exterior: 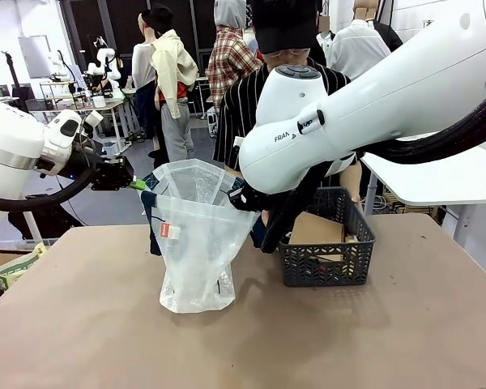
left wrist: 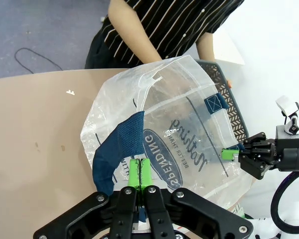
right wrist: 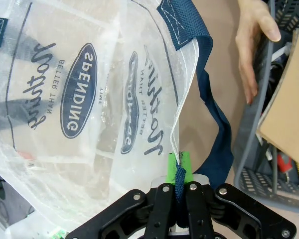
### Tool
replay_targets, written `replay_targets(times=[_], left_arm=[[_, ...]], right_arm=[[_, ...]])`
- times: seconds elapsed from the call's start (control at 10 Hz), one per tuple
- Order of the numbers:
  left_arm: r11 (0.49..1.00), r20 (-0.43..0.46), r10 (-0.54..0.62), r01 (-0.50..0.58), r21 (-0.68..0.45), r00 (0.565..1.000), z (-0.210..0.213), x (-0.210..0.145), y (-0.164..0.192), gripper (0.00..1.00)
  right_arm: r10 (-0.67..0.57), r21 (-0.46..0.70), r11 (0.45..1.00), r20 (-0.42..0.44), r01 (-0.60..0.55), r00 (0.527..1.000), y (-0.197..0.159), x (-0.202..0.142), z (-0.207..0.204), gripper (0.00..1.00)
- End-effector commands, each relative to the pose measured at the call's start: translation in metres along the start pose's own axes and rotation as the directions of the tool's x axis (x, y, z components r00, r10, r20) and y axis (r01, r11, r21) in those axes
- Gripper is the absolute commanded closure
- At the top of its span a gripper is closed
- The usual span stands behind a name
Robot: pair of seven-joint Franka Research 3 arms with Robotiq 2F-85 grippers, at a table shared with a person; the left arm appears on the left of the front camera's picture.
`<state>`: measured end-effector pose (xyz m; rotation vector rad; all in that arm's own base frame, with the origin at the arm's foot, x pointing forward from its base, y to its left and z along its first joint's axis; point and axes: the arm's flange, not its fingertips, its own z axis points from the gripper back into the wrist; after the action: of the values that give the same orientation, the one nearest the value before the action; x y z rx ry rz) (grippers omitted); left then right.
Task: Transfer purchased items from the store into the shopping bag.
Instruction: Move the Reusable shopping bag to the right side of the table.
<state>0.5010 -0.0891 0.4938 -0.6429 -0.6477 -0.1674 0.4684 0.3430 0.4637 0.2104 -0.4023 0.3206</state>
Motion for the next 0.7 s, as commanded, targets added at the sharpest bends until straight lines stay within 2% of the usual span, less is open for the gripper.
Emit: replay_targets(times=[0.0,0.6], left_arm=[[1.0,0.004,-0.002,0.002,0.001,1.0,0.0021,0.0009,-0.0005,1.0],[1.0,0.004,-0.002,0.002,0.001,1.0,0.0021,0.0009,-0.0005,1.0]], right_arm=[[-0.003,0.014,1.0,-0.002,0.003,1.0,-0.0017,-0.0003,0.0011,1.0],[-0.003,0.014,1.0,-0.002,0.003,1.0,-0.0017,-0.0003,0.0011,1.0]])
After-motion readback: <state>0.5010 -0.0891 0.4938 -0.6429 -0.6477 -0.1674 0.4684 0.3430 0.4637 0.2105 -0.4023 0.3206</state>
